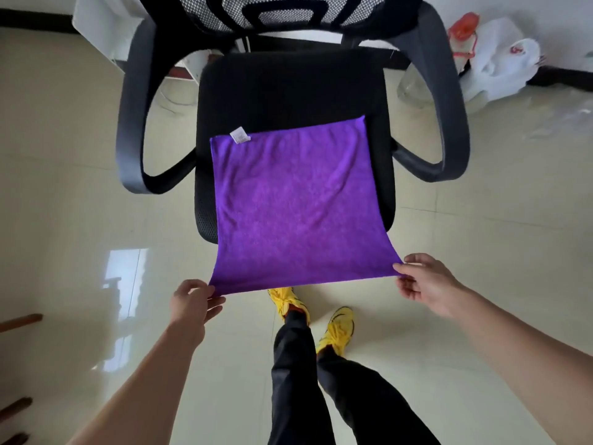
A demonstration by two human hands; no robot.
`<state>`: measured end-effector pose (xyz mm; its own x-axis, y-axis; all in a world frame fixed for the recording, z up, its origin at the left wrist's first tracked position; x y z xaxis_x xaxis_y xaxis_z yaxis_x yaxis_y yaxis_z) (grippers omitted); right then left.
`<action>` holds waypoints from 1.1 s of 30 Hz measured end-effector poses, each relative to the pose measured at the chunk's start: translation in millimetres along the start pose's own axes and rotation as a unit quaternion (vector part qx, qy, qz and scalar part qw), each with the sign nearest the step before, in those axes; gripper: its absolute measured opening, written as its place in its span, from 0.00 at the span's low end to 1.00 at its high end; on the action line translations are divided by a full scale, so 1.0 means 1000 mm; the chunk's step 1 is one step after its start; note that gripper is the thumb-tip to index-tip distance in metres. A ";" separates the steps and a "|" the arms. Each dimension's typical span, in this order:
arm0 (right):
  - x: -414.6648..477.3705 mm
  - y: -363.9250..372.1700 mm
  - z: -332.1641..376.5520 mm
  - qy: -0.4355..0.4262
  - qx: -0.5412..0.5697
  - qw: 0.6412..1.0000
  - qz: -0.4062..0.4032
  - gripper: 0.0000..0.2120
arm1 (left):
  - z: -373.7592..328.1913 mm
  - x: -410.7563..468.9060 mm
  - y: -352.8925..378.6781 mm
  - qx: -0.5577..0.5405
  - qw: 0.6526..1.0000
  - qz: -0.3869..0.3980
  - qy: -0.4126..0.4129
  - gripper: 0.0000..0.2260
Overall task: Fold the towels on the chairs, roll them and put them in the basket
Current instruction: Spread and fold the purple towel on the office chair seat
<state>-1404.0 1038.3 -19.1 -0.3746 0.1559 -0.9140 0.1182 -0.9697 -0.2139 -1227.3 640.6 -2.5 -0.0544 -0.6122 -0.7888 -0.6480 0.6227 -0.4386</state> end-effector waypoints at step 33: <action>0.059 0.168 0.249 -0.237 -0.028 0.966 -0.100 0.09 | -0.246 0.086 0.152 0.102 0.964 0.067 0.235 0.10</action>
<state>-1635.5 837.9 -22.9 -0.7724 0.2229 -0.5948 0.0443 -0.9152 -0.4005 -1517.7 563.1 -31.2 -0.4964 -0.6426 -0.5836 -0.4514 0.7653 -0.4588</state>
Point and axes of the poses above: each hand's wrist, its own x-axis towards the middle knuckle, its own y-axis out of the palm, z = x × y, the point moved 6 cm from there along x, towards the middle knuckle, and after that the axes turned 4 degrees about -z, right-handed, at the moved point
